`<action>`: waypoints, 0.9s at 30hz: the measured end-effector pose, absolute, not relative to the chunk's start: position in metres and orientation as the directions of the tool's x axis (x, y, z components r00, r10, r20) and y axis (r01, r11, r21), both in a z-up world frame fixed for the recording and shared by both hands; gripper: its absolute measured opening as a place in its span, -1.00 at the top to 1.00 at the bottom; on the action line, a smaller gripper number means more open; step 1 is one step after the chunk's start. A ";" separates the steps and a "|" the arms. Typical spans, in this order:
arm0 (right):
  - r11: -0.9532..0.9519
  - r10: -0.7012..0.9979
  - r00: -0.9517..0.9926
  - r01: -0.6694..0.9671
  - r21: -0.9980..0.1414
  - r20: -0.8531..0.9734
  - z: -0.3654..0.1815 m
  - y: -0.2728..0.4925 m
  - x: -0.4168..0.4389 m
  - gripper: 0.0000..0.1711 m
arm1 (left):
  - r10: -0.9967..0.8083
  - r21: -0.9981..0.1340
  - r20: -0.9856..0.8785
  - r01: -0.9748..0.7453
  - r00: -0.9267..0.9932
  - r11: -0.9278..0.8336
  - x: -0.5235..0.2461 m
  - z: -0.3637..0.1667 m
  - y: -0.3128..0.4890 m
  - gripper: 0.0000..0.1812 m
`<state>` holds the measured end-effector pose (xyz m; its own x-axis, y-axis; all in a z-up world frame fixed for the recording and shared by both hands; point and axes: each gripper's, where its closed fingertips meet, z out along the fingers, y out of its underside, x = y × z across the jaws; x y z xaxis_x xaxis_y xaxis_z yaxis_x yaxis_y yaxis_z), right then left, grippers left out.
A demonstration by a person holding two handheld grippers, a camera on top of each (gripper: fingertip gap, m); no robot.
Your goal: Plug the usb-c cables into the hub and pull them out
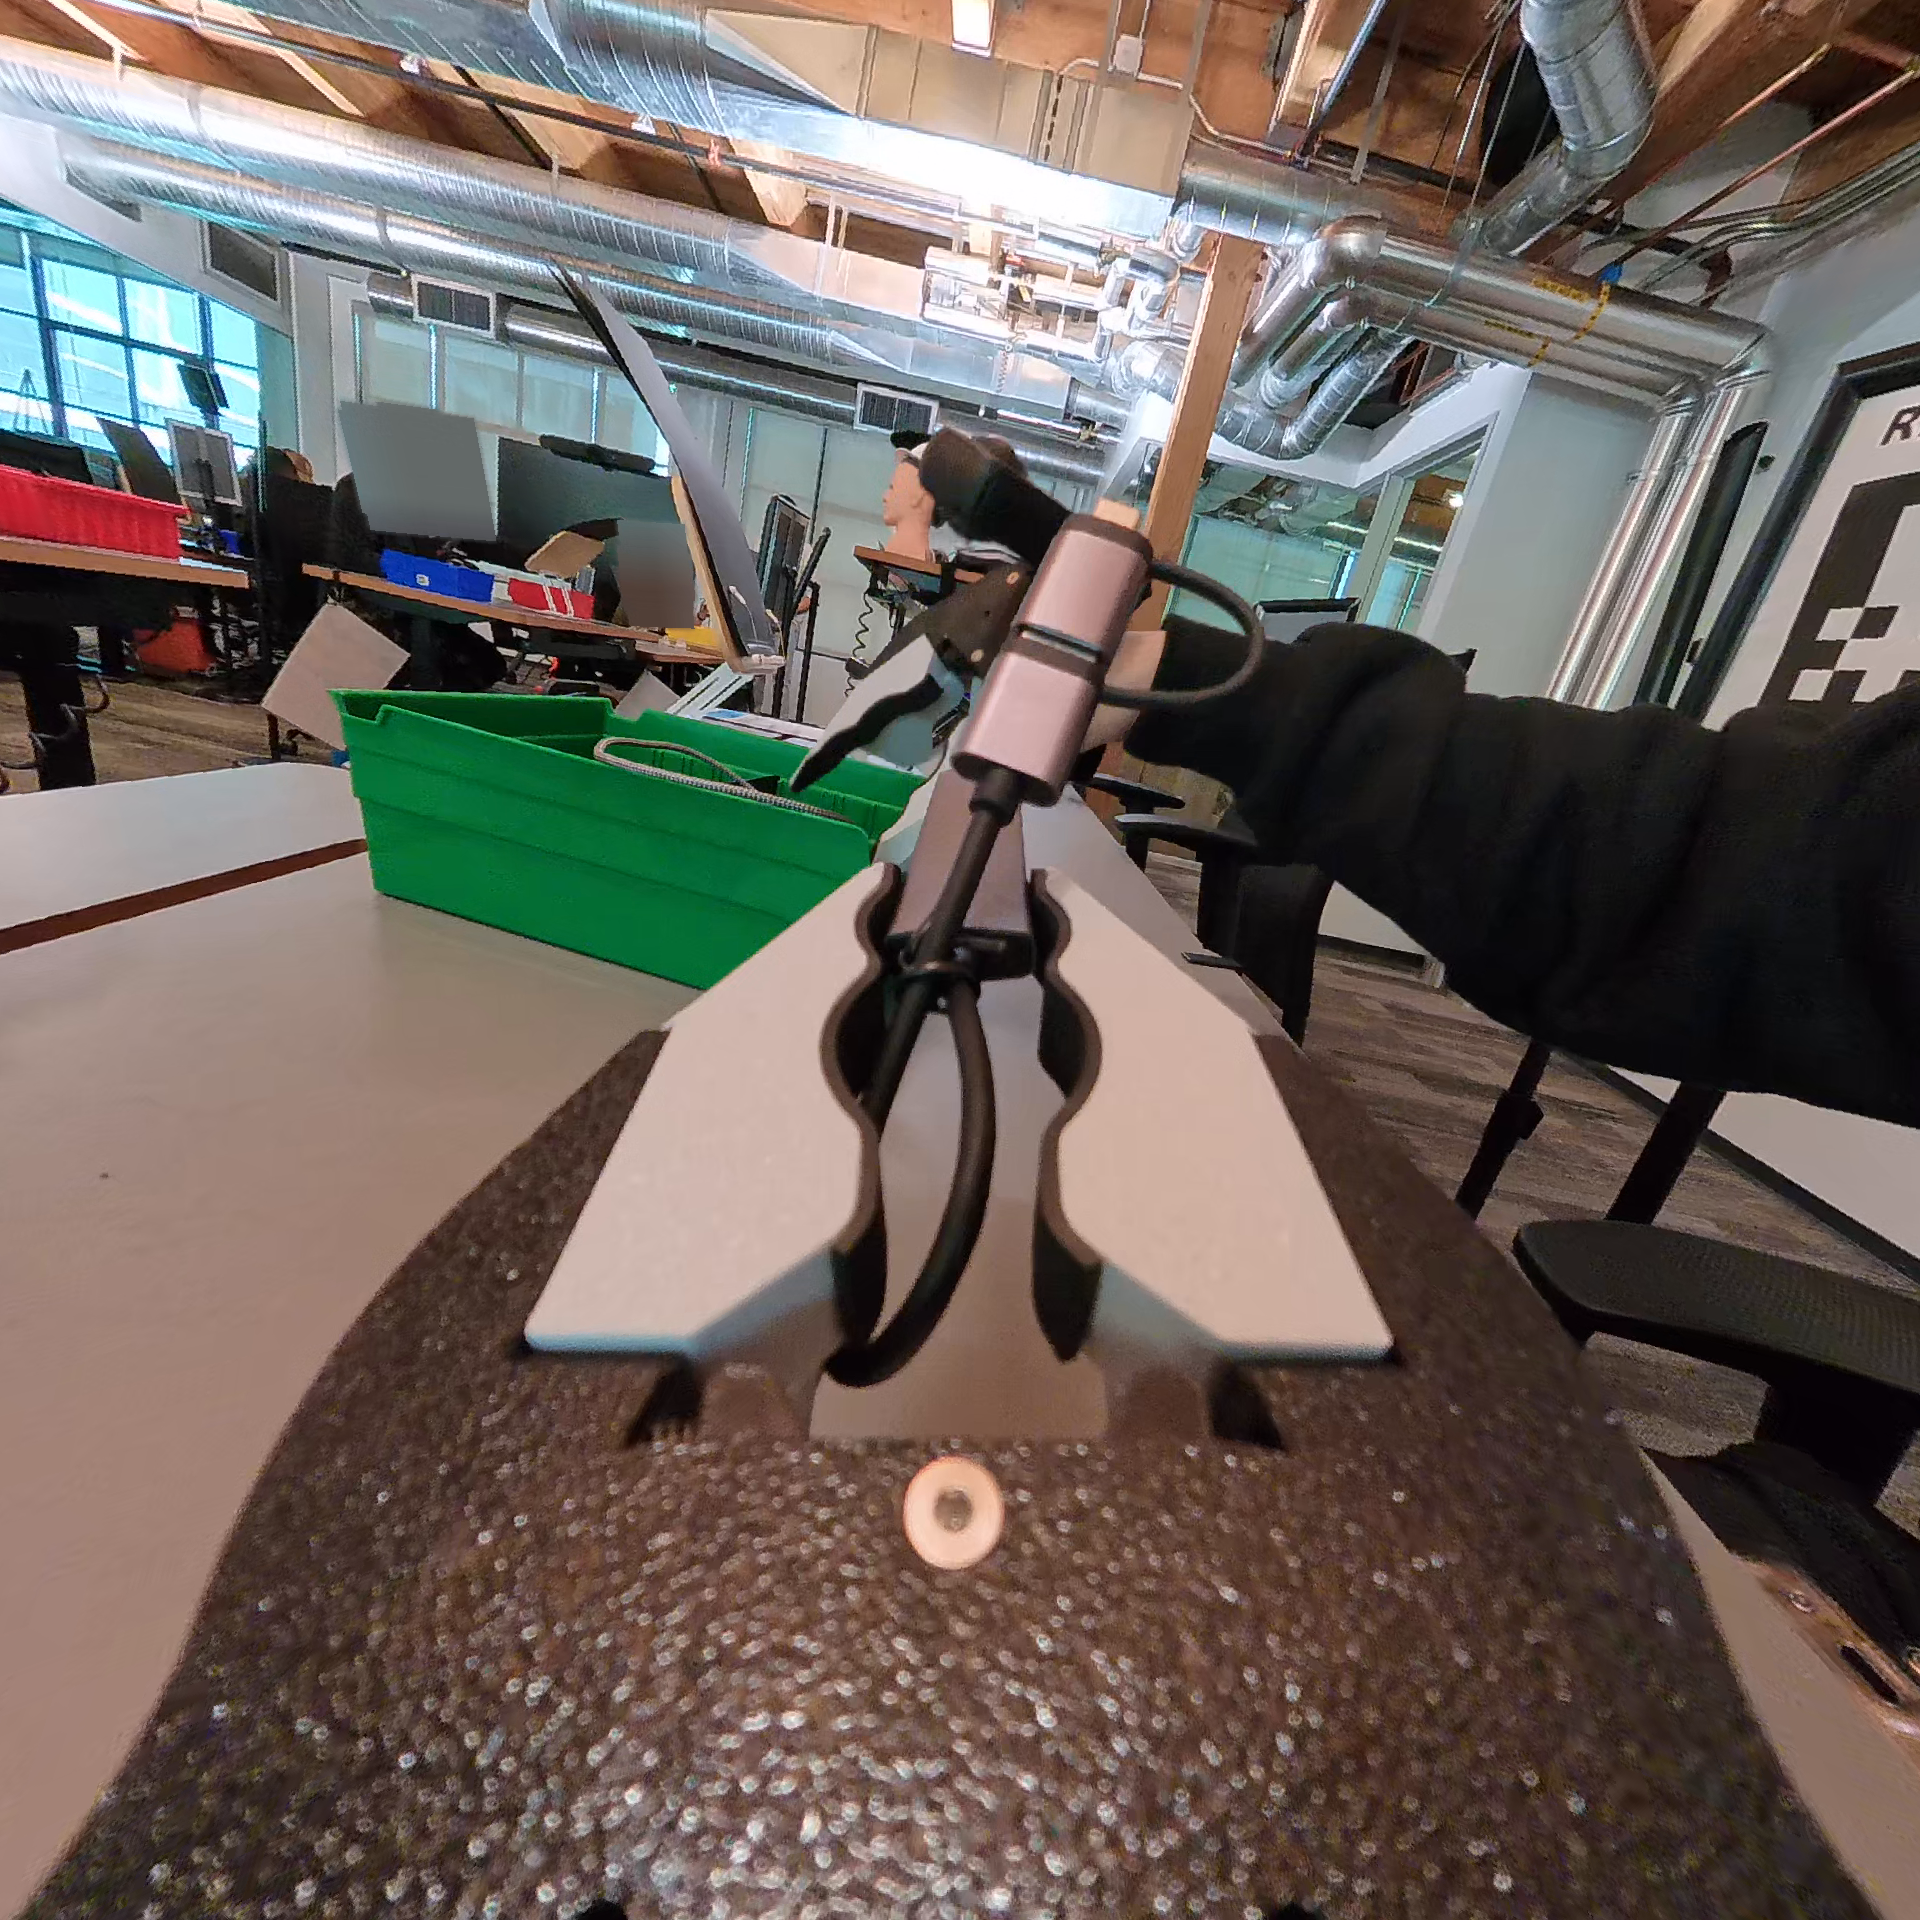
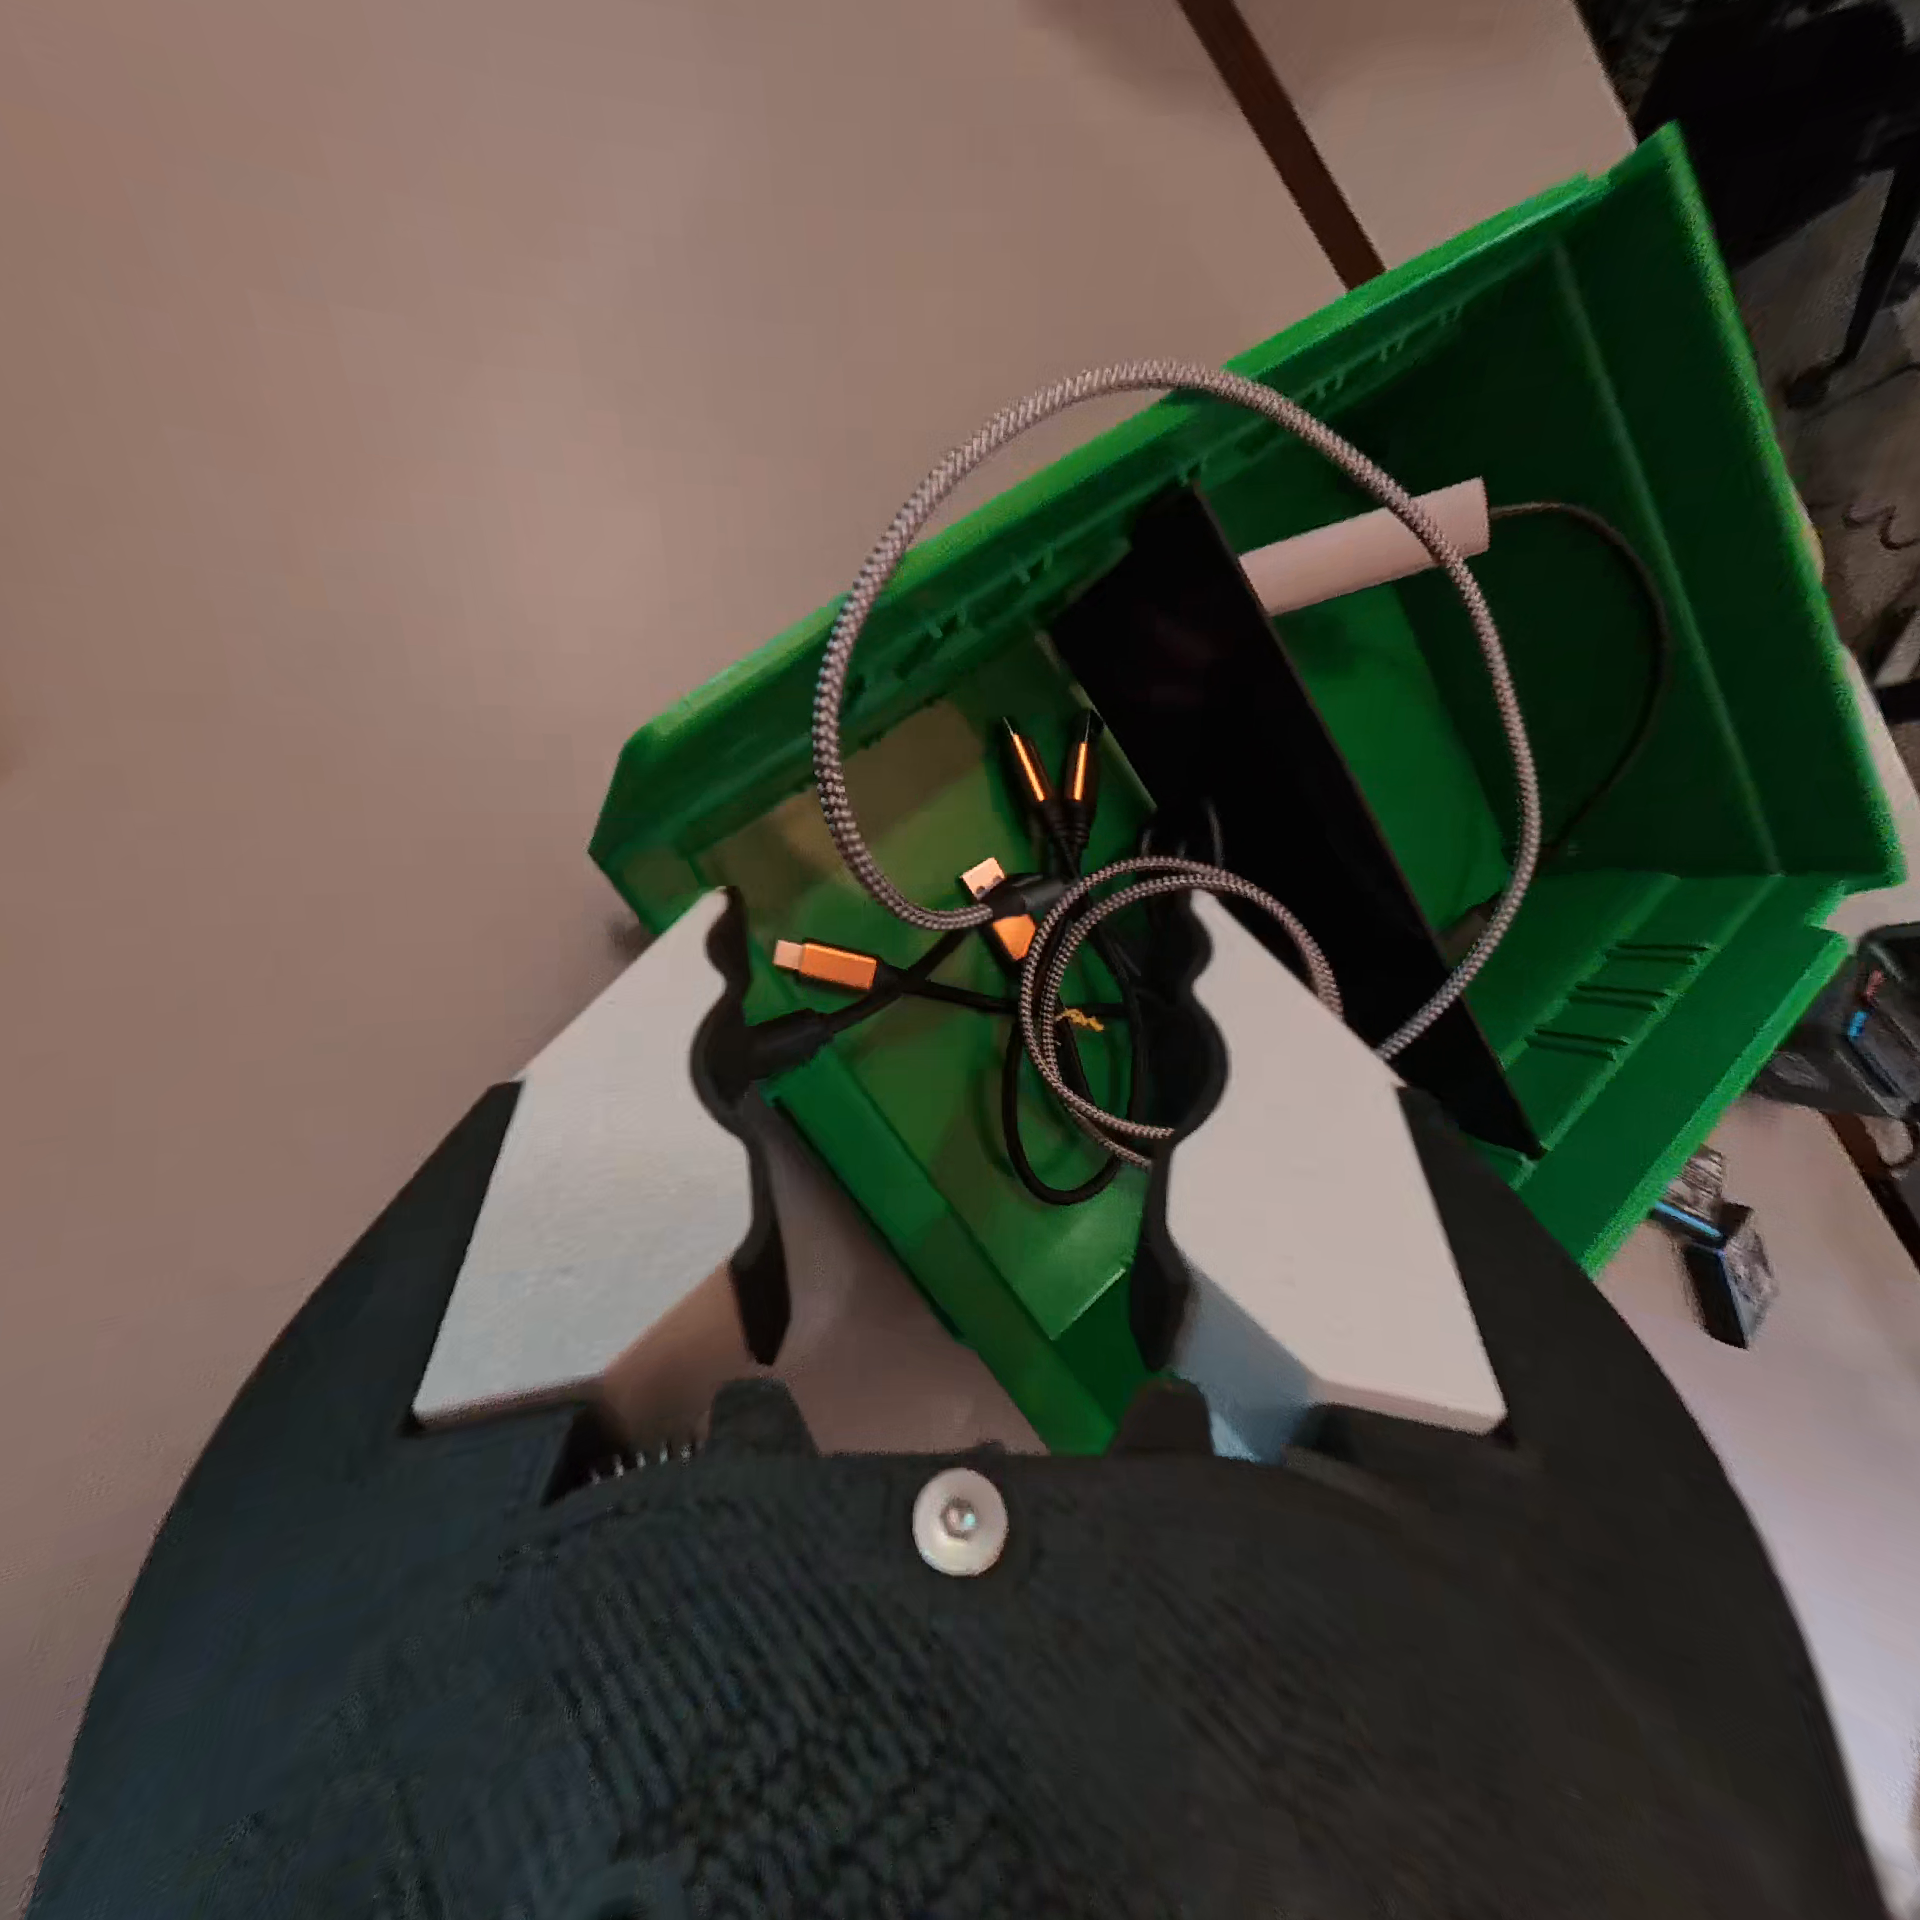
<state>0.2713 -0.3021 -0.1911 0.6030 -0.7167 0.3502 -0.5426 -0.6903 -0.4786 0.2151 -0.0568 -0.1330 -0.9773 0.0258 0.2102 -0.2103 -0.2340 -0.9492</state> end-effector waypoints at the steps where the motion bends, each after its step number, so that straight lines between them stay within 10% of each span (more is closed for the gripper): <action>1: -0.679 -0.722 0.611 -0.534 -0.504 0.325 -0.188 -0.299 0.268 -0.03 | 0.026 -0.950 0.208 -0.208 -0.978 -0.232 0.215 -0.133 -0.057 0.76; 6: -0.403 -0.813 0.576 -0.445 -0.800 0.089 -0.139 -0.260 0.253 -0.13 | 0.050 -0.951 0.199 -0.205 -0.979 -0.231 0.210 -0.132 -0.058 0.76; 10: 0.020 -0.534 0.774 -0.393 -0.920 -0.342 -0.105 -0.161 0.201 -0.02 | 0.128 -0.958 0.162 -0.187 -0.979 -0.219 0.195 -0.131 -0.062 0.76; 27: 0.000 -0.354 0.918 -0.189 -0.982 -0.177 -0.141 -0.069 0.159 0.73 | 0.302 -0.971 0.150 -0.198 -0.941 -0.134 0.161 -0.140 -0.071 0.76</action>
